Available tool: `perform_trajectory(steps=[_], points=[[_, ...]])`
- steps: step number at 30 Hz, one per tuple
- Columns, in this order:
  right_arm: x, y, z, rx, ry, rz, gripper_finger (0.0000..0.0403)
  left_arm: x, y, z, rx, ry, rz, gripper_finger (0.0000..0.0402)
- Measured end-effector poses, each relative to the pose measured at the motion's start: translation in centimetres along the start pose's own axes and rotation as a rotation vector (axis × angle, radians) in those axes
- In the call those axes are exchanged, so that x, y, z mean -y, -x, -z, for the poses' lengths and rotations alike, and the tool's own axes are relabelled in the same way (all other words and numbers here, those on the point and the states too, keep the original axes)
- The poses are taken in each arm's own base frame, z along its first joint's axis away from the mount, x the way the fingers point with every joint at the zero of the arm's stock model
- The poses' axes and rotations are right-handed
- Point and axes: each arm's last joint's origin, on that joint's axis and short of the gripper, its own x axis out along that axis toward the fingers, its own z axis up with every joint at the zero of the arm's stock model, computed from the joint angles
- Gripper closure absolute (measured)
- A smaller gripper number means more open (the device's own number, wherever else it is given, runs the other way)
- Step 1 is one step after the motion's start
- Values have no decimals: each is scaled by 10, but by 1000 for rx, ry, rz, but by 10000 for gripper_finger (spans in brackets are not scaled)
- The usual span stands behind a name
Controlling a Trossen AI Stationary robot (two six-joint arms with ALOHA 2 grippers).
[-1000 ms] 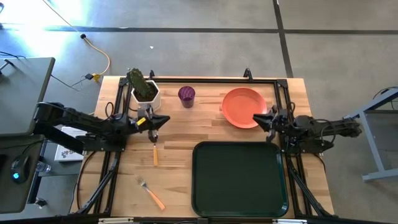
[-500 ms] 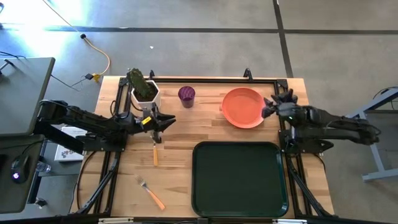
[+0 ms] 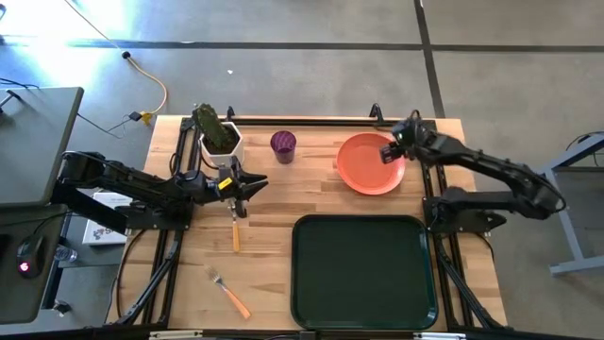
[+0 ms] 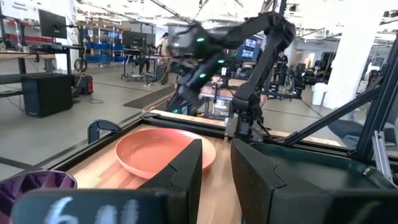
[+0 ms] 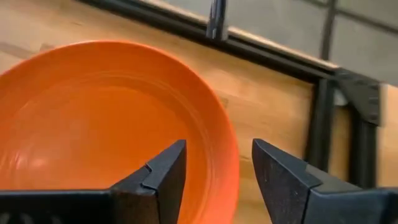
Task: Pick and place plate/cup/fork/spoon on tray
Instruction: Put the orange plate on the black serving tray
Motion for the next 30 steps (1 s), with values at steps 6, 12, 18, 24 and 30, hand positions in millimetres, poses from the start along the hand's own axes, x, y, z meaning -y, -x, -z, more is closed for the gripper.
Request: perform_trajectory(steps=[6, 12, 18, 24, 30], points=[[14, -42, -16, -156, 18, -83, 206, -1, 0, 0, 1, -1, -39, 325], [27, -70, -26, -221, 18, 18, 202, -1, 0, 1, -7, 12, -52, 325], [26, -84, -27, -293, 41, 2, 217, -2, 0, 4, -33, 5, -54, 325], [23, -89, -33, -322, 26, 25, 269, -2, 0, 4, -41, 16, -54, 325], [21, -96, -30, -369, 83, 14, 338, -2, 0, 5, -45, 21, -55, 326]])
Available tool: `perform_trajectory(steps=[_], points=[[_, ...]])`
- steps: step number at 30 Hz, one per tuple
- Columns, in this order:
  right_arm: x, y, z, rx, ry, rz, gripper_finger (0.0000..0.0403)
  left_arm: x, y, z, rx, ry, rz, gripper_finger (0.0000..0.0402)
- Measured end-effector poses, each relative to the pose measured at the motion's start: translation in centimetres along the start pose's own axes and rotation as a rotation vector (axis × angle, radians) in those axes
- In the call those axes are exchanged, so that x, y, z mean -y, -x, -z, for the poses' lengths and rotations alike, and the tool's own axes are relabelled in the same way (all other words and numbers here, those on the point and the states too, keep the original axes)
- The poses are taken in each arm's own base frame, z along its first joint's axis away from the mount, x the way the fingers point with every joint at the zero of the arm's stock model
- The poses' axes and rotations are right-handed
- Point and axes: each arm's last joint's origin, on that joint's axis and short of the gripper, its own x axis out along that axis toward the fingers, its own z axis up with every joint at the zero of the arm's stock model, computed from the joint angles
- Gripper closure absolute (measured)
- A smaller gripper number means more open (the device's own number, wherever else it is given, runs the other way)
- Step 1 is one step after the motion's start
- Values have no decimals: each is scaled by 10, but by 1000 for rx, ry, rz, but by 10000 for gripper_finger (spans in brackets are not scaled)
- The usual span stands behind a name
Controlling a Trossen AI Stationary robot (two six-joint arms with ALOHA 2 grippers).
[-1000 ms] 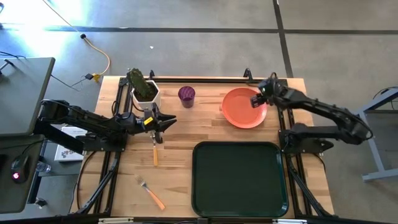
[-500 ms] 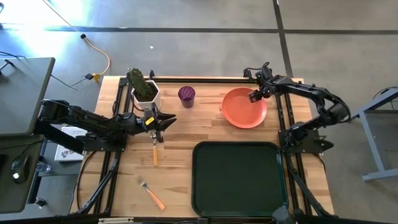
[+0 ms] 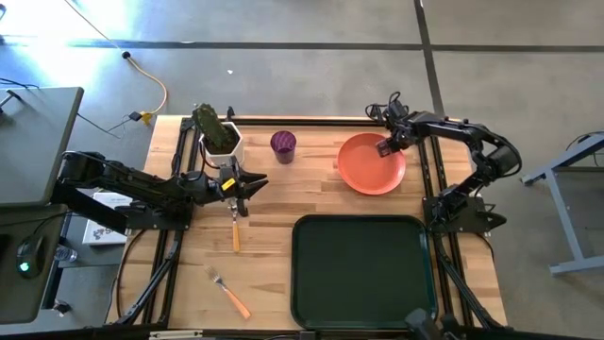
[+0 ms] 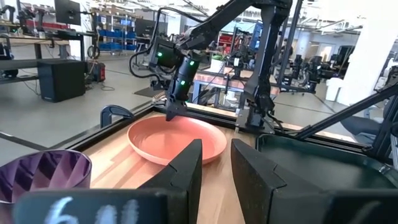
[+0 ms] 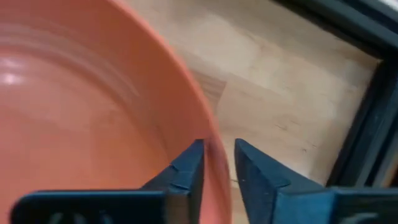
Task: Pick and place plate/cup/fork/spoon on tray
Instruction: Put the orange plate on the black serving tray
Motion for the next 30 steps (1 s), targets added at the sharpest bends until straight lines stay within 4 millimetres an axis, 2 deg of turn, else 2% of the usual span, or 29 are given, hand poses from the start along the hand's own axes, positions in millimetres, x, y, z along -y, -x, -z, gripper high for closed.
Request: perform_trajectory(steps=[5, 9, 12, 16, 20, 27, 30], points=[[-1, -5, 0, -23, 48, -7, 381, 0, 0, 0, 0, 0, -1, 326], [-1, 0, 0, -9, 47, -16, 398, 0, 0, 0, -1, -1, -1, 326], [-4, 11, 5, -4, 60, -27, 398, 0, 0, 0, -1, -1, -2, 326], [-14, 37, 13, 49, 109, -39, 401, 0, 0, 0, -1, -1, -2, 326], [-23, 66, 31, 60, 160, -94, 402, 0, 0, 0, -2, 3, -3, 326], [-26, 104, 84, -143, 237, -102, 403, 0, 0, 1, -8, 8, -4, 326], [-26, 117, 99, -150, 219, -79, 403, 0, 0, 1, -8, 8, -4, 326]])
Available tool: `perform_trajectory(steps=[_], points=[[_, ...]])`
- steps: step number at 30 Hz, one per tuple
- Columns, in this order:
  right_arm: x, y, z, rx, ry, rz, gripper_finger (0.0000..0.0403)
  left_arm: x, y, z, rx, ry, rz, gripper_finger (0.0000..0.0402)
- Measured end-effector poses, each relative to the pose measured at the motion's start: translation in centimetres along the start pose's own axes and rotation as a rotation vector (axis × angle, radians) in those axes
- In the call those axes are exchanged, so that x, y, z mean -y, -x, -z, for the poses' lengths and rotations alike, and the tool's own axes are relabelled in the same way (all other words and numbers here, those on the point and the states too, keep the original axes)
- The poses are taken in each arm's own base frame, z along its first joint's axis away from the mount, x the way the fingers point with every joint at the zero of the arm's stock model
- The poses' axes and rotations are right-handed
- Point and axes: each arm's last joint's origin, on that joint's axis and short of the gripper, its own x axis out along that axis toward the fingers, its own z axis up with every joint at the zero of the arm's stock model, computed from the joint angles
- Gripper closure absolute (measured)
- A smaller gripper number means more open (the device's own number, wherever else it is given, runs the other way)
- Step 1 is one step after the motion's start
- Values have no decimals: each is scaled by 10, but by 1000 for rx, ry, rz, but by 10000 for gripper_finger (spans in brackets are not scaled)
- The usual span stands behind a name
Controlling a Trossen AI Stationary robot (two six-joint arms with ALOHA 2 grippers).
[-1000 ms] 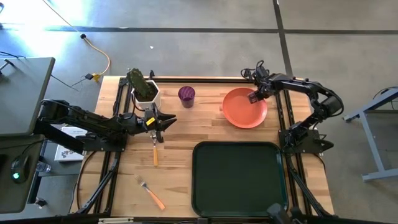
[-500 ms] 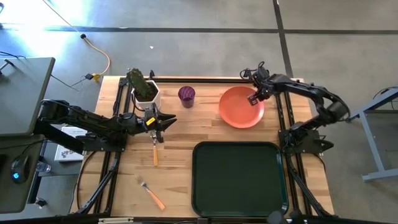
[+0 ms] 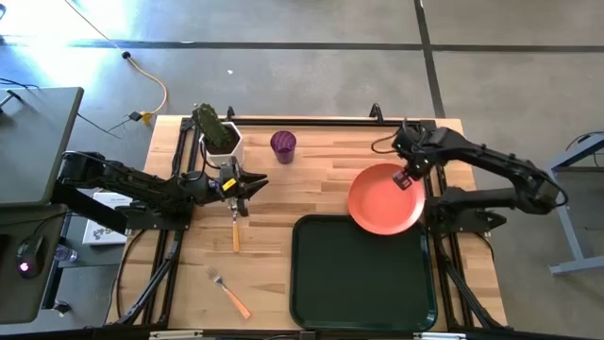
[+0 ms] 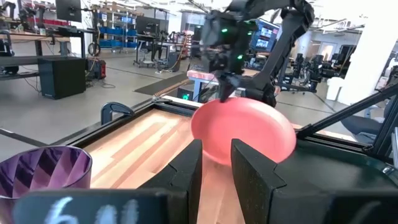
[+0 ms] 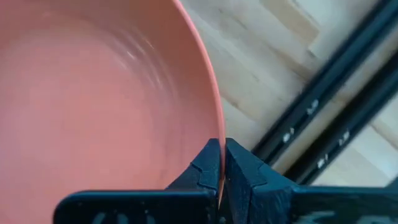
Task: Pick and place plate/cup/fork/spoon on tray
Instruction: Put the orange plate on the black serving tray
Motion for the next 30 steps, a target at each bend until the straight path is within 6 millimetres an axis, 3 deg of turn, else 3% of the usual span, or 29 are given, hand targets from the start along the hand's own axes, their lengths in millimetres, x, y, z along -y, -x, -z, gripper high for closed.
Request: perform_trajectory(steps=[4, 16, 30], points=[[-1, 11, 13, 72, -17, -8, 403, 0, 0, 0, 0, 0, 0, 326], [-20, 28, 54, 35, 110, -140, 403, 0, 0, 2, -17, -1, -2, 326], [-84, -6, 87, -98, 234, -232, 403, 0, 0, 3, -29, 15, -4, 326]])
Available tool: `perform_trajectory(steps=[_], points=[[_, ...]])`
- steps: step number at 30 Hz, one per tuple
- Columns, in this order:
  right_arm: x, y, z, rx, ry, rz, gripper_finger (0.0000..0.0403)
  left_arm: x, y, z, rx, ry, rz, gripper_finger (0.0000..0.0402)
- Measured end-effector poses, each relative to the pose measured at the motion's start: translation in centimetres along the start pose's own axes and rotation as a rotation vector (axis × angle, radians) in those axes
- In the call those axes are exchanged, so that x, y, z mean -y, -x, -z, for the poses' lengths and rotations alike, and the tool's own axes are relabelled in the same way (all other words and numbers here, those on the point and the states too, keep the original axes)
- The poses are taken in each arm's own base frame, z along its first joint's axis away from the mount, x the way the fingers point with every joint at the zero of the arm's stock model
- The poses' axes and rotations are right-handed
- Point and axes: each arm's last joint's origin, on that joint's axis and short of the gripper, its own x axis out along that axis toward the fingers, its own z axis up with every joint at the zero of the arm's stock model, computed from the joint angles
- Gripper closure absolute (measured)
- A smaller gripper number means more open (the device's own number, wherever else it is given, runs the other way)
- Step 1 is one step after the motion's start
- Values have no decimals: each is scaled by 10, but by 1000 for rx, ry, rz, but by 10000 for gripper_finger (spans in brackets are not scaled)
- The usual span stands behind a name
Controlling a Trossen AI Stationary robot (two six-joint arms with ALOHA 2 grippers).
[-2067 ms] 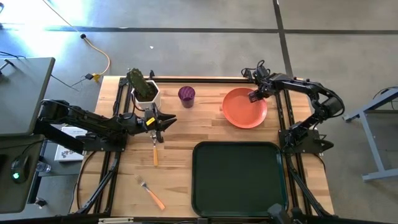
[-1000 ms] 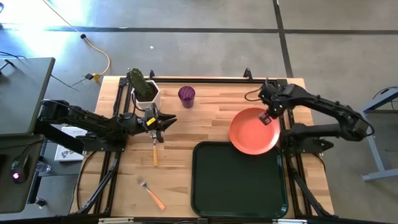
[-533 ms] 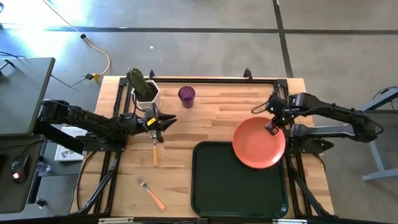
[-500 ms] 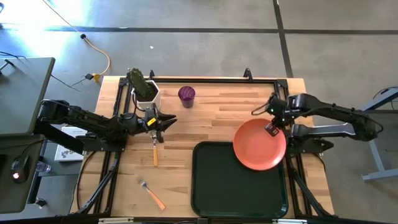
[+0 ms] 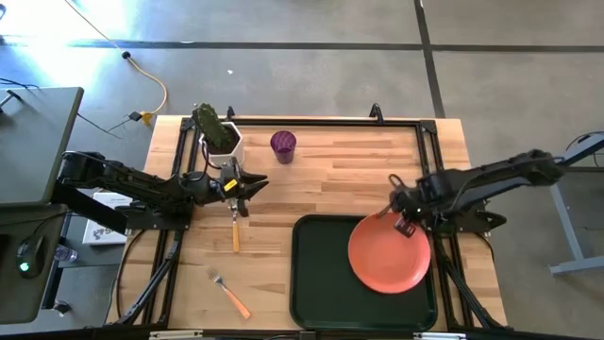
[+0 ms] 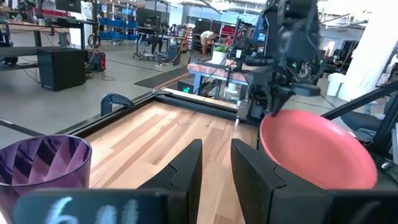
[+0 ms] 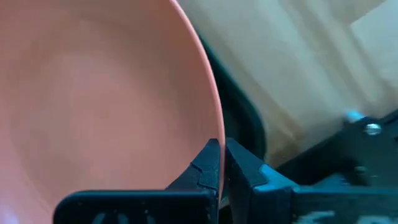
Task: Pick and place plate/cup/fork/spoon on tray
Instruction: Put the orange plate on the black serving tray
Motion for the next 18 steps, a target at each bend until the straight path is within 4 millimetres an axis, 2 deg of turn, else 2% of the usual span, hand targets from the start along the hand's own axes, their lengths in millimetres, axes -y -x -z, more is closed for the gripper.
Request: perform_trajectory(steps=[9, 13, 18], points=[[-53, -36, 24, -158, 78, 6, 403, 0, 0, 0, -2, 2, 0, 326], [-61, -49, 34, -175, 94, 98, 396, 0, 0, 0, -3, 2, 0, 326], [-66, -54, 35, -135, 90, 110, 359, 0, 0, 0, 1, 3, 1, 326]])
